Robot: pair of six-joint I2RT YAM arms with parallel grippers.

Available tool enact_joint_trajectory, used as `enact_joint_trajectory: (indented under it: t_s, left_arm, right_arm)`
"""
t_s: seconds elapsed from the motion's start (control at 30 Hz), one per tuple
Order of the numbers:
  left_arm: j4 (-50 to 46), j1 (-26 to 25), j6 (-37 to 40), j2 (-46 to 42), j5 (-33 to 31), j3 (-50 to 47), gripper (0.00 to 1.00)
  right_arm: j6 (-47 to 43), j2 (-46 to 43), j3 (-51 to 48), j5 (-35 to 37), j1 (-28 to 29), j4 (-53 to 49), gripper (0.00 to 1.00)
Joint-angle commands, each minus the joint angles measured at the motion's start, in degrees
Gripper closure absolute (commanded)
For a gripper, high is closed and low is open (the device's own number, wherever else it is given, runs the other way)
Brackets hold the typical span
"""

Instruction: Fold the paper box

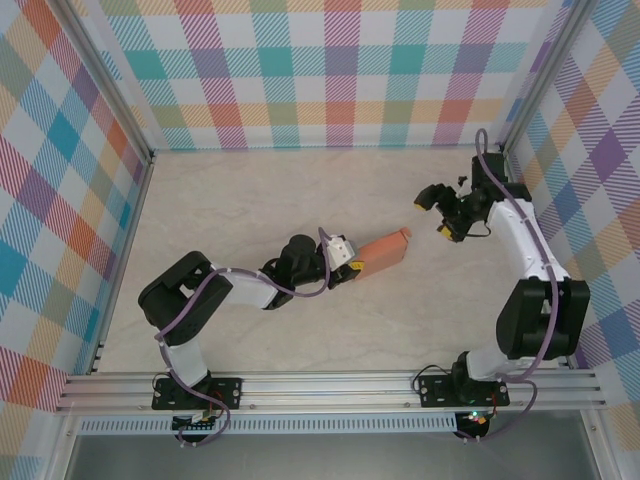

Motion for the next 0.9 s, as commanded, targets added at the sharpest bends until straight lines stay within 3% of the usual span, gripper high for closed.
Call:
enact_joint_trajectory:
  t_s: [0.0,0.1,0.23,0.33,0.43,0.87]
  left_arm:
    - [-7.8,-0.7,1.1,0.6,2.9,-0.3,0.68]
    - [-9.1,-0.7,1.7,0.0,3.4,-0.3,0.68]
    - [-10.6,-0.6,2.4,-0.3,3.6,0.1,0.68]
    - [-10.7,-0.6,2.0,-0.3,4.1,0.2,0.68]
    - [-11.0,-0.7,1.7,-0.1,4.3,0.4,0.68]
    - [-13.8,-0.6,3.8,0.5,3.6,1.4,0.68]
  right_arm:
    - [-14.4,5.9,2.2,-10.5,-0.2,4.3,0.17]
    - [-19.8,9.1,4.1,-15.9,-0.3,7.5,0.17]
    - [-24.1,14.7,9.9,-21.3,-0.3,0.2,0.25]
    - [-21.4,11.0,4.4,-23.8,-0.2,1.8,0.25]
    - [-21.1,8.5,0.0,-24.3,-0.2,1.3,0.24]
    - [-22.2,6.0,-2.0,-23.8,-0.3,-4.6,0.27]
